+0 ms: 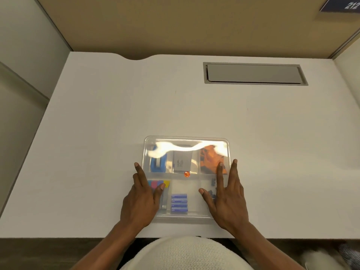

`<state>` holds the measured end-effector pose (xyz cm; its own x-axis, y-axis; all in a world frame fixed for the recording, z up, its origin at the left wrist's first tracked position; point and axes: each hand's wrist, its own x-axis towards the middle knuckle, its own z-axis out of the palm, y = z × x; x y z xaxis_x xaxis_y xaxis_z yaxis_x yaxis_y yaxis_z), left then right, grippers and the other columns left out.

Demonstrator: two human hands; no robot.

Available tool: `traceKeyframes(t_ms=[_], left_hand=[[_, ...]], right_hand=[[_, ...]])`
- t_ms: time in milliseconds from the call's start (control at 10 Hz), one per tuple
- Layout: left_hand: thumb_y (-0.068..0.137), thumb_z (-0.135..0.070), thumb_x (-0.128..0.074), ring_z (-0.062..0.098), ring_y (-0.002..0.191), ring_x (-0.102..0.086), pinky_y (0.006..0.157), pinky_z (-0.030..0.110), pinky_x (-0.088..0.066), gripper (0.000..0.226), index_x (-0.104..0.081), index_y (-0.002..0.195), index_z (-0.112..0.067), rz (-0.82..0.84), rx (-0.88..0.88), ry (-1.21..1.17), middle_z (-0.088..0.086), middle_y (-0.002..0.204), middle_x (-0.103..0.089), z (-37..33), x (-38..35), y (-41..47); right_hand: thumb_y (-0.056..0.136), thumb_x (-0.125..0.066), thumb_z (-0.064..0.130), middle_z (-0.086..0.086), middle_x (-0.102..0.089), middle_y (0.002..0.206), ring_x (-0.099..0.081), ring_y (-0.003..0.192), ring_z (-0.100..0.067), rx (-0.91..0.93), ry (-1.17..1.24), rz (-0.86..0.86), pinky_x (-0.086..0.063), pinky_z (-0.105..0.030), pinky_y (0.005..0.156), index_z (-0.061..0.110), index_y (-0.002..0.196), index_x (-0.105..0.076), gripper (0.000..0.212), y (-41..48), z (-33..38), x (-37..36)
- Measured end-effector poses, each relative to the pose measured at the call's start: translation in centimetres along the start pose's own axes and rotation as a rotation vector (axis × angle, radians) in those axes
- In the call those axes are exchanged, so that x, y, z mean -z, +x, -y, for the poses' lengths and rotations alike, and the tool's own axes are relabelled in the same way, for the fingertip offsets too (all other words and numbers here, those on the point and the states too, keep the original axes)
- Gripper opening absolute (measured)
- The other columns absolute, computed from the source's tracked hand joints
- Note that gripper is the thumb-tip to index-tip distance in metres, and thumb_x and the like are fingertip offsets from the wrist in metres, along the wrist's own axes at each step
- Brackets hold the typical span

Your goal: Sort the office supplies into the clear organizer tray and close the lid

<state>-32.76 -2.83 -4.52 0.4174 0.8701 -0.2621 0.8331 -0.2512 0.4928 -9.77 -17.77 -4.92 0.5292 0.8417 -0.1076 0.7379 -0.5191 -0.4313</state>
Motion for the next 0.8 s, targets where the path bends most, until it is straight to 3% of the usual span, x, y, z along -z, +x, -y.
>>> traceKeyframes(t_ms=[100, 300, 500, 600, 700, 800], left_hand=[[0.09, -0.072, -0.038, 0.018, 0.112, -0.067, 0.073, 0.022, -0.052, 0.099, 0.023, 0.157, -0.032, -0.02, -0.027, -0.071, 0.003, 0.163, -0.033, 0.5, -0.5, -0.2], [0.092, -0.068, -0.045, 0.013, 0.106, -0.067, 0.07, 0.018, -0.049, 0.098, 0.017, 0.159, -0.031, -0.019, -0.048, -0.088, 0.001, 0.16, -0.038, 0.7, -0.5, -0.3], [0.089, -0.07, -0.042, 0.023, 0.129, -0.059, 0.087, 0.033, -0.057, 0.1, 0.017, 0.159, -0.03, -0.018, -0.018, -0.088, 0.001, 0.164, -0.03, 0.6, -0.5, -0.3], [0.085, -0.076, -0.038, 0.027, 0.143, -0.045, 0.101, 0.044, -0.054, 0.103, 0.018, 0.158, -0.03, -0.01, 0.044, -0.068, 0.003, 0.168, -0.022, 0.1, -0.4, -0.5], [0.081, -0.083, -0.033, 0.031, 0.149, -0.035, 0.111, 0.049, -0.047, 0.108, 0.015, 0.16, -0.026, -0.021, 0.09, -0.031, 0.006, 0.169, -0.015, -0.3, 0.1, -0.6], [0.086, -0.085, -0.014, 0.036, 0.15, -0.03, 0.113, 0.049, -0.04, 0.108, 0.001, 0.162, -0.011, -0.116, 0.06, 0.165, 0.014, 0.17, -0.007, -0.7, 1.0, -0.3]], right_hand=[[0.09, -0.031, 0.081, -0.009, 0.019, 0.169, -0.006, 0.157, -0.032, 0.013, -0.005, -0.001, -0.039, -0.058, 0.114, 0.025, 0.162, 0.004, 0.098, 0.2, 0.1, 0.3], [0.089, -0.025, 0.083, -0.005, 0.024, 0.168, -0.002, 0.157, -0.031, 0.002, -0.01, 0.009, -0.036, -0.059, 0.116, 0.026, 0.162, 0.006, 0.098, 0.1, 0.5, 0.7], [0.087, -0.025, 0.083, -0.005, 0.025, 0.167, 0.004, 0.158, -0.029, -0.028, -0.017, 0.051, -0.025, -0.056, 0.122, 0.028, 0.161, 0.01, 0.098, 0.1, 0.7, 1.2], [0.079, -0.033, 0.09, -0.011, -0.002, 0.17, -0.007, 0.157, -0.032, -0.107, 0.042, 0.106, -0.024, -0.057, 0.122, 0.034, 0.161, -0.002, 0.104, 0.4, 0.9, 2.0], [0.07, -0.048, 0.091, -0.005, -0.011, 0.169, -0.018, 0.153, -0.033, -0.171, 0.167, 0.039, -0.03, -0.061, 0.118, 0.04, 0.155, -0.025, 0.102, 0.7, 0.9, 2.8], [0.068, -0.056, 0.089, 0.005, -0.012, 0.168, -0.022, 0.152, -0.028, -0.148, 0.208, -0.083, -0.037, -0.057, 0.112, 0.042, 0.15, -0.032, 0.097, 1.5, 1.2, 4.0]])
